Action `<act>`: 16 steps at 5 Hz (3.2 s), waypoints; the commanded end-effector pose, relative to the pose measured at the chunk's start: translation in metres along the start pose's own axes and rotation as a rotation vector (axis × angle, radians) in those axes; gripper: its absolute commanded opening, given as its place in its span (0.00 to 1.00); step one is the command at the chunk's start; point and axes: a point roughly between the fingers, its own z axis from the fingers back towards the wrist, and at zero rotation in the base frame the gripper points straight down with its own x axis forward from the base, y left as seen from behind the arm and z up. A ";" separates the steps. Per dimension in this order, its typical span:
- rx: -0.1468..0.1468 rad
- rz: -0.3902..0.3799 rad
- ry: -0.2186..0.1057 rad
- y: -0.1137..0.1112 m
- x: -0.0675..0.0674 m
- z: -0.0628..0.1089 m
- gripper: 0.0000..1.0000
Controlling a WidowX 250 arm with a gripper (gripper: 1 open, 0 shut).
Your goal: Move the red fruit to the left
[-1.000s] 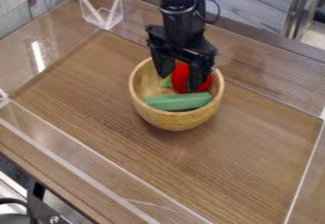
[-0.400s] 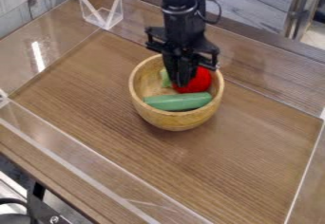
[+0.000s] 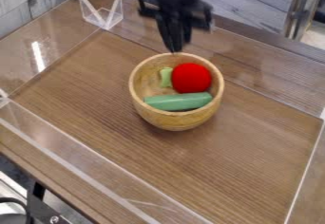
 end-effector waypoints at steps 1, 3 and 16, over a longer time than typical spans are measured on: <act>-0.004 -0.100 -0.032 0.007 0.009 -0.004 1.00; -0.038 -0.258 0.006 0.023 0.011 -0.034 0.00; -0.060 -0.227 -0.030 -0.030 0.005 -0.009 1.00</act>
